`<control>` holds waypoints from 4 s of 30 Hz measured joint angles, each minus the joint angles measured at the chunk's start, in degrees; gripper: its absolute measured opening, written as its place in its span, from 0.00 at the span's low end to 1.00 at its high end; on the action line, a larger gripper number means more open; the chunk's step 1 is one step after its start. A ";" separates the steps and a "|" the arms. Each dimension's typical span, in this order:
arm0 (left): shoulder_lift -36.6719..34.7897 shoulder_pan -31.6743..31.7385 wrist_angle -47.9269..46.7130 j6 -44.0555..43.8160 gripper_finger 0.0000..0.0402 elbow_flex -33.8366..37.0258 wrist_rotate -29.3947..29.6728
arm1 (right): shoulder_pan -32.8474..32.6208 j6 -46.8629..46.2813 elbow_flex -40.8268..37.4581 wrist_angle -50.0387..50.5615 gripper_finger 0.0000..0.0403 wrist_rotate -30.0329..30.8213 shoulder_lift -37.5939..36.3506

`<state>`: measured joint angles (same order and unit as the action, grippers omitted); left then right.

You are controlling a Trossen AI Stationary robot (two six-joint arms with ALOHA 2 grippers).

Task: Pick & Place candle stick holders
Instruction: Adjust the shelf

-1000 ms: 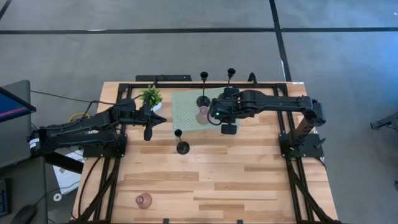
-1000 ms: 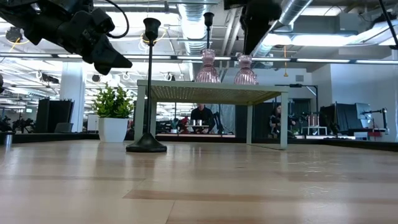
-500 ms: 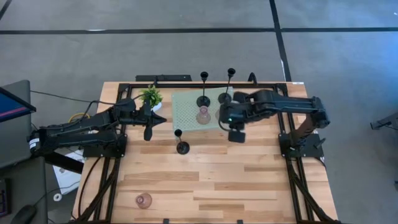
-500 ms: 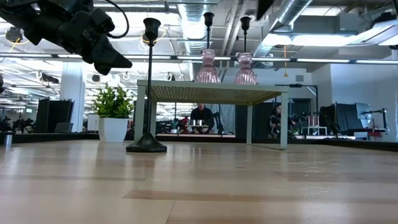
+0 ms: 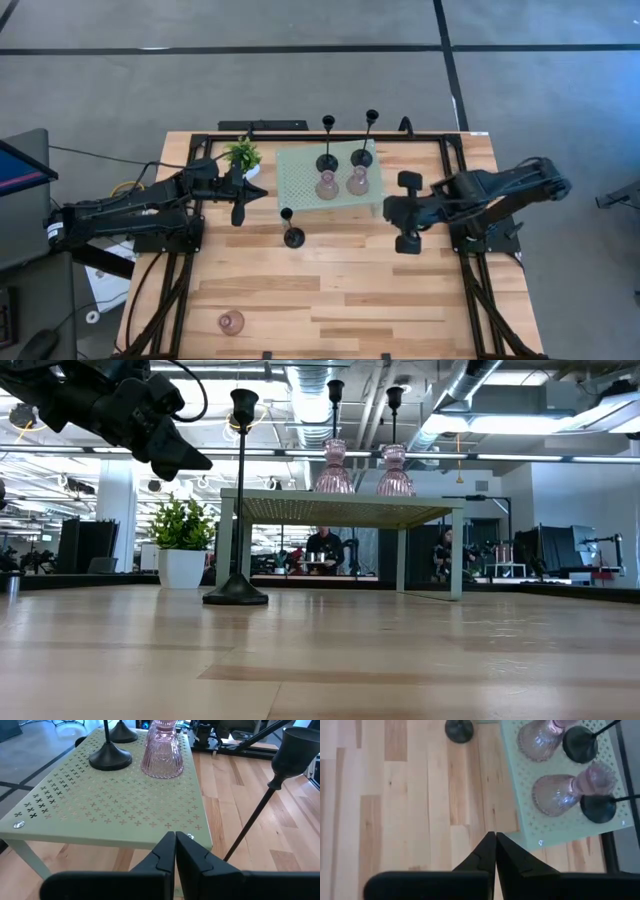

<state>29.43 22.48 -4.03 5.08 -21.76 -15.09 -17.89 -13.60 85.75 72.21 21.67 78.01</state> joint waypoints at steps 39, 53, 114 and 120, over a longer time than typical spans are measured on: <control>-0.02 -0.01 0.07 0.00 0.03 0.00 0.02 | 17.73 -4.43 -72.25 -62.78 0.00 7.92 -39.77; -0.01 0.00 0.09 0.00 0.03 0.00 0.01 | 21.04 -2.95 -76.69 -76.83 0.00 2.19 -37.97; 0.00 -0.02 0.17 0.02 0.03 0.00 0.02 | 23.93 4.18 -76.69 -99.87 0.00 -15.73 -12.10; 0.00 0.00 0.17 0.02 0.03 0.00 0.02 | 24.02 -1.29 -76.62 -94.96 0.00 -6.49 -12.12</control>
<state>29.43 22.48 -3.86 5.10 -21.76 -15.07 6.13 -14.89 9.13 -22.75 15.17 65.89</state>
